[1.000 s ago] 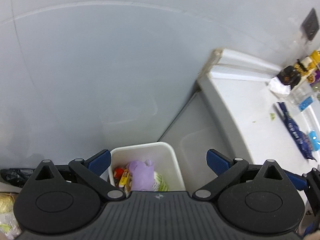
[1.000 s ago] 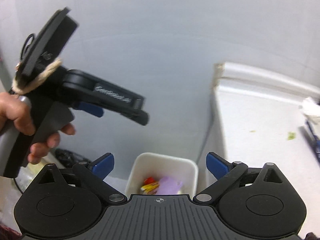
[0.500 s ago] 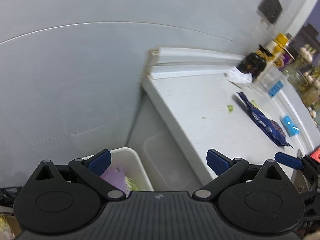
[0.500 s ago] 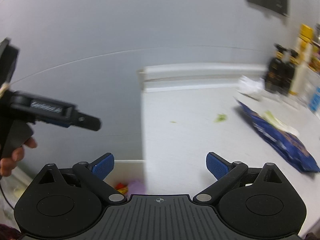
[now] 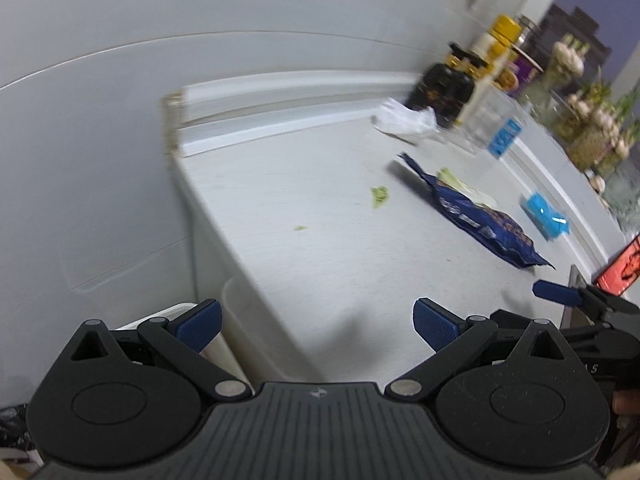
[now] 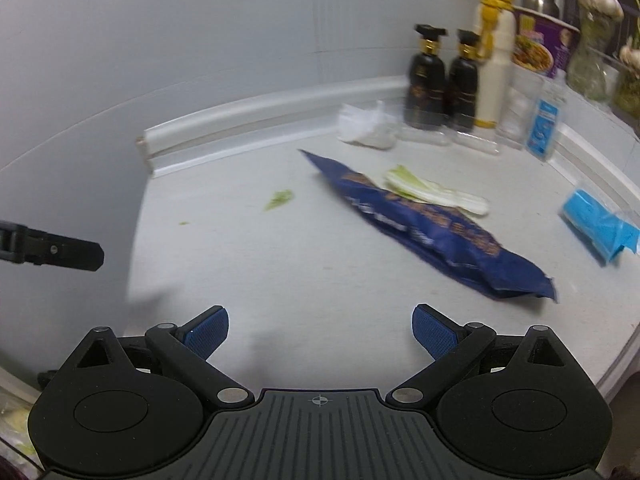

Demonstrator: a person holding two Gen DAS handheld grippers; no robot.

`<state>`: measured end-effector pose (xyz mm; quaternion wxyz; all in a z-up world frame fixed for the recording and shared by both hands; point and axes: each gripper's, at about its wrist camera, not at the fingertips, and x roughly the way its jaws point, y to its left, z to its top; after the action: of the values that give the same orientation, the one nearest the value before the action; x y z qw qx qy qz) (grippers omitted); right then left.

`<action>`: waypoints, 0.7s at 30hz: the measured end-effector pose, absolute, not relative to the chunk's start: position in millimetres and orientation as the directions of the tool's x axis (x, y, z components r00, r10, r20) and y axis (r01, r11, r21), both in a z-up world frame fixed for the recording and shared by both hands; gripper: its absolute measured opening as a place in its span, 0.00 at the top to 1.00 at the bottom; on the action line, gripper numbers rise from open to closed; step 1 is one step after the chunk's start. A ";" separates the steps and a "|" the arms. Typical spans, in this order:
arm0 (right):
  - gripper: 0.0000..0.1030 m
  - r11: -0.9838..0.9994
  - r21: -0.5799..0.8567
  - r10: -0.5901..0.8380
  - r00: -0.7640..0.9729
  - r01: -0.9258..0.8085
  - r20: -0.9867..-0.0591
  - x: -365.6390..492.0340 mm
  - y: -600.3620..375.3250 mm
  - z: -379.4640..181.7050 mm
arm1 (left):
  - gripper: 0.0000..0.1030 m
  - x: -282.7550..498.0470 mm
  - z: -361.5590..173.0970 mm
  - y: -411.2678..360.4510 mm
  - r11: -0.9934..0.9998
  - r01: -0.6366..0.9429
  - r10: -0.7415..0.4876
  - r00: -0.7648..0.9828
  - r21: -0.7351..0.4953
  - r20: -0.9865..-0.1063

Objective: Collect trash
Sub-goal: 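Move both grippers back from the bin to the counter, then grasp the blue noodle bag with the right gripper while the left gripper grasps the cabbage stalk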

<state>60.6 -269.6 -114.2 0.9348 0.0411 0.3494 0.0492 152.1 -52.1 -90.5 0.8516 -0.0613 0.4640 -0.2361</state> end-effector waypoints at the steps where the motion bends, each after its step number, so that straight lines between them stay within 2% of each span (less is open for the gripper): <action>1: 0.03 0.992 0.105 0.119 0.753 -0.066 -0.647 60.9 -275.1 -113.7 | 0.01 154.3 -90.4 -59.5 0.877 0.358 -0.463 0.453 -0.320 -0.762; 8: 0.03 0.997 0.022 0.076 0.799 -0.078 -0.597 69.2 -314.0 -103.0 | 0.01 176.1 -76.9 -117.0 0.812 0.508 -0.526 0.425 -0.287 -0.737; 16: 0.05 0.980 -0.046 0.126 0.785 -0.193 -0.607 100.4 -340.6 -106.3 | 0.06 223.0 -59.2 -196.9 0.642 0.745 -0.612 0.356 -0.182 -0.706; 19: 0.09 0.974 -0.049 0.145 0.771 -0.223 -0.620 112.1 -346.4 -111.4 | 0.15 239.9 -62.6 -225.3 0.593 0.788 -0.615 0.310 -0.166 -0.725; 21: 0.09 0.972 -0.053 0.148 0.767 -0.230 -0.624 117.0 -348.8 -114.6 | 0.26 252.4 -69.9 -241.5 0.588 0.789 -0.600 0.278 -0.178 -0.750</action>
<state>117.0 -348.8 -114.6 0.9379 -0.0631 0.3260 0.1007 252.4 -241.5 -69.9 0.7911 0.1151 0.4101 -0.4391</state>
